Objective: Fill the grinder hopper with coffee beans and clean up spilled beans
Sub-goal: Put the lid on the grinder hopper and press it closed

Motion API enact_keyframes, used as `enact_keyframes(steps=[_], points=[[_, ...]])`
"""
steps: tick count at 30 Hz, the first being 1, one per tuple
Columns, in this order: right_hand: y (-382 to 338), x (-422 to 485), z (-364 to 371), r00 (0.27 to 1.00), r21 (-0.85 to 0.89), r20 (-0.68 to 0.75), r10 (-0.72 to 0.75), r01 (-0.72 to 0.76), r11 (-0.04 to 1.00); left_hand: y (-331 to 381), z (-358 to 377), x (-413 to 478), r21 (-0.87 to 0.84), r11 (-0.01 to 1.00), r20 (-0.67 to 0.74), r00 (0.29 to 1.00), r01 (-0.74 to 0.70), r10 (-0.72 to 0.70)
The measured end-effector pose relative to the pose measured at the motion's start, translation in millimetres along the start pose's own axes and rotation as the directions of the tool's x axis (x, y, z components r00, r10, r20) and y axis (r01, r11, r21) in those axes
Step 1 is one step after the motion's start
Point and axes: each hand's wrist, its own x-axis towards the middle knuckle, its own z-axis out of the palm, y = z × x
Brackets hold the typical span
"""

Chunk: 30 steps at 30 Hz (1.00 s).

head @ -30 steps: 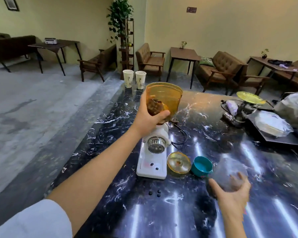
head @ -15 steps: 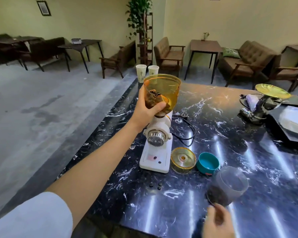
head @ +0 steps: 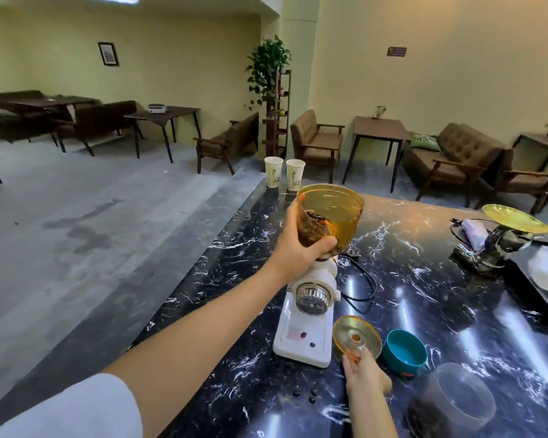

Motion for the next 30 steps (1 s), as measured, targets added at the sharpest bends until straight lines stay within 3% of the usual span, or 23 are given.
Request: enact_keyframes(steps=[2,5,8,10,11,12,13,14,15,16,18,23,27,30], points=[[9,0,3,0.999,0.053,0.003,-0.042,0.042,0.998,-2,-2,2,0.014,1.0,0.015,1.0,0.009,-0.009],[12,-11,6,0.953,0.101,0.082,-0.291,0.283,0.954,-7,-5,6,0.048,0.999,0.032,0.999,-0.007,0.006],[-12,-44,13,0.752,0.149,0.126,-0.647,0.631,0.762,-11,-9,9,0.072,0.997,0.05,0.998,-0.034,0.03],[-45,-74,17,0.489,0.18,0.121,-0.864,0.845,0.504,-14,-10,11,0.079,0.996,0.067,0.997,-0.048,0.042],[-63,-90,18,0.277,0.192,0.14,-0.951,0.934,0.3,-14,-11,12,0.084,0.995,0.076,0.996,-0.05,0.043],[-79,-103,20,0.015,0.193,0.182,-0.983,0.98,0.051,-14,-11,13,0.09,0.995,0.082,0.996,-0.051,0.044],[-95,-115,24,-0.249,0.18,0.23,-0.941,0.961,-0.21,-13,-12,13,0.094,0.994,0.081,0.995,-0.057,0.049],[-110,-124,30,-0.463,0.15,0.274,-0.843,0.886,-0.438,-12,-12,13,0.099,0.993,0.072,0.996,-0.067,0.06],[-124,-133,38,-0.599,0.108,0.313,-0.737,0.794,-0.599,-10,-13,14,0.107,0.991,0.055,0.995,-0.083,0.078],[-134,-141,46,-0.675,0.062,0.355,-0.647,0.708,-0.704,-9,-13,14,0.121,0.987,0.038,0.994,-0.103,0.1],[-143,-159,60,-0.725,0.018,0.458,-0.514,0.586,-0.81,-6,-13,13,0.162,0.977,0.011,0.99,-0.142,0.142],[-141,-180,72,-0.692,0.107,0.668,-0.275,0.455,-0.884,-4,-13,12,0.152,0.975,0.023,0.987,-0.16,0.159],[-133,-182,74,-0.626,0.088,0.721,-0.297,0.509,-0.856,-4,-16,15,0.165,0.97,0.038,0.984,-0.178,0.174],[-122,-180,76,-0.646,0.056,0.679,-0.348,0.519,-0.853,-5,-18,15,0.157,0.97,0.049,0.982,-0.186,0.18]])
